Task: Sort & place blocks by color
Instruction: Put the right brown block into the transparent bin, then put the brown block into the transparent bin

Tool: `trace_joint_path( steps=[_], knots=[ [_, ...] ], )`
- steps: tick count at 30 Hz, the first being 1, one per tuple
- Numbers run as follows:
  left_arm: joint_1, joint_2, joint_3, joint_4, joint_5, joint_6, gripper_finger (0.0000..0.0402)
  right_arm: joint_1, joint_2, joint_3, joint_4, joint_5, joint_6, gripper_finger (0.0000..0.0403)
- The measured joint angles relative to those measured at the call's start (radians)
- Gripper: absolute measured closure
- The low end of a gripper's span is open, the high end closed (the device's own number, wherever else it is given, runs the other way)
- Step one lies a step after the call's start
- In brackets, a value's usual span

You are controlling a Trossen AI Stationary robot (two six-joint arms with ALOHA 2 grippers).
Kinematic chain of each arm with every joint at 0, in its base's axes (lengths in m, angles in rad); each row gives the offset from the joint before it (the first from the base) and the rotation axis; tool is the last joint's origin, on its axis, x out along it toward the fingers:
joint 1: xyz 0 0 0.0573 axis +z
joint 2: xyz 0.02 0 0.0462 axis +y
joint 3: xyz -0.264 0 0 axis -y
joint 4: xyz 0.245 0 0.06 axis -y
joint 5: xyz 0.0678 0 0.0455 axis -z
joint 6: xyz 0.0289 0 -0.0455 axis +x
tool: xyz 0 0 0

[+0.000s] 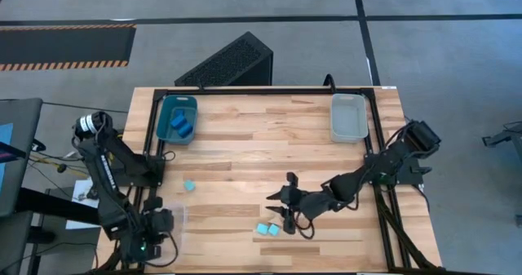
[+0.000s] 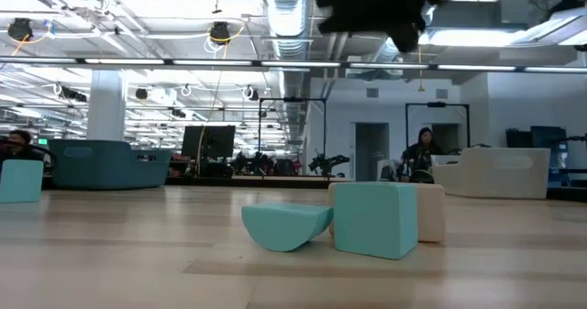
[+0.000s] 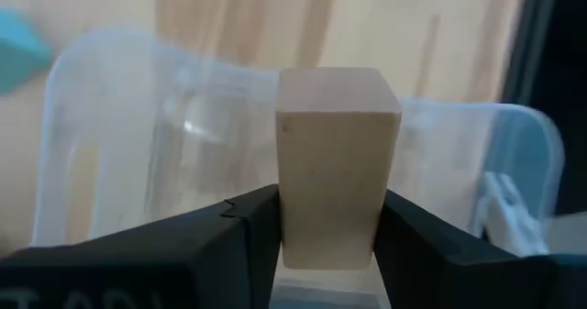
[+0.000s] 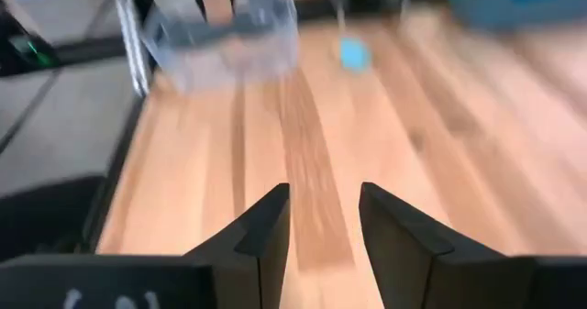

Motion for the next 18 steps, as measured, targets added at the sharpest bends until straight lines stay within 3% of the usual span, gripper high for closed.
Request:
trace_joint_path(
  steps=[7,14,18],
  knots=[
    [-0.027,0.000,-0.079,-0.008,0.035,-0.135,0.0247,-0.039,0.000,0.000,-0.198,-0.143,0.163,0.0256],
    [-0.026,0.000,-0.108,-0.017,0.091,-0.169,0.0209,0.003,0.022,0.001,-0.195,-0.227,0.165,0.0232],
    [-0.018,0.000,-0.108,-0.034,0.088,-0.169,0.0192,0.047,0.090,0.009,-0.163,-0.227,0.043,0.0198]
  ],
)
